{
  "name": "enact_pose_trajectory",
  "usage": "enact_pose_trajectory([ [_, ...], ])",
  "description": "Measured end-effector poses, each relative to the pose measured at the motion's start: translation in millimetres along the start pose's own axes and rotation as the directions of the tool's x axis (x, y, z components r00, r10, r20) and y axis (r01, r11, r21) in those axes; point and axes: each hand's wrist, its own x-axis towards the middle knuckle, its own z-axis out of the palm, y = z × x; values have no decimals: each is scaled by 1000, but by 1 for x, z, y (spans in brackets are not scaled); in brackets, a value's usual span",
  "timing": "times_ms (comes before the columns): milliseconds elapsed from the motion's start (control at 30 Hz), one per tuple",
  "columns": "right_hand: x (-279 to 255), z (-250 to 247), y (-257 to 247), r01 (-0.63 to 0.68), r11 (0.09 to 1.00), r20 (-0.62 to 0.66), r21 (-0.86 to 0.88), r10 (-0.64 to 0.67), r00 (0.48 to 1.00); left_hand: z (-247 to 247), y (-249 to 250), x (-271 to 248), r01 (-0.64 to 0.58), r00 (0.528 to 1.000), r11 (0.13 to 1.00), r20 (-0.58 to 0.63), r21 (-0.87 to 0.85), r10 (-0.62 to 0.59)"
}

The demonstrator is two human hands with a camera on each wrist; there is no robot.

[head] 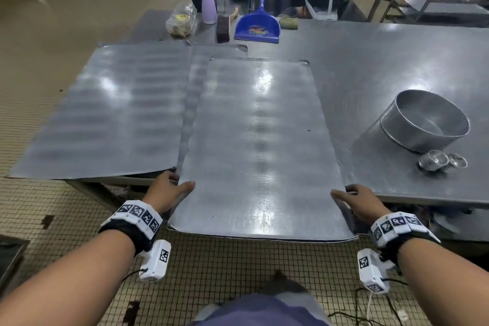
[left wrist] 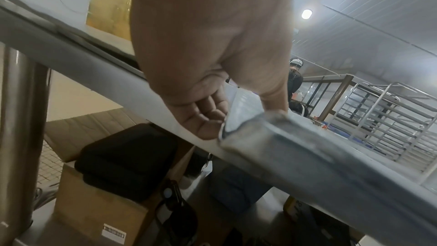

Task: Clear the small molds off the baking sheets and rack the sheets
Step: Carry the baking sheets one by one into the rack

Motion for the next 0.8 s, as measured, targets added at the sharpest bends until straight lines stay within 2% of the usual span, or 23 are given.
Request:
enact_pose_trajectory([
  [100, 6, 4, 1, 0, 999, -82, 53, 4, 997, 4, 7, 3, -29, 997, 1000, -67, -3, 29],
  [200, 7, 4, -1, 20, 995, -83, 97, -12, 996, 4, 8, 12, -3, 998, 1000, -63, -27, 1],
  [467, 17, -21, -2, 94, 993, -1, 68, -94, 996, 10, 26, 10, 45, 997, 999, 59, -28, -43],
  [600, 27, -50, 2, 164, 986, 93, 33, -166, 982, 12, 30, 1, 37, 993, 999, 114, 1, -37],
  [800, 44, -80, -1, 101, 969, 223, 227, -153, 963, 11, 45, -13, 14, 993, 999, 116, -41, -9],
])
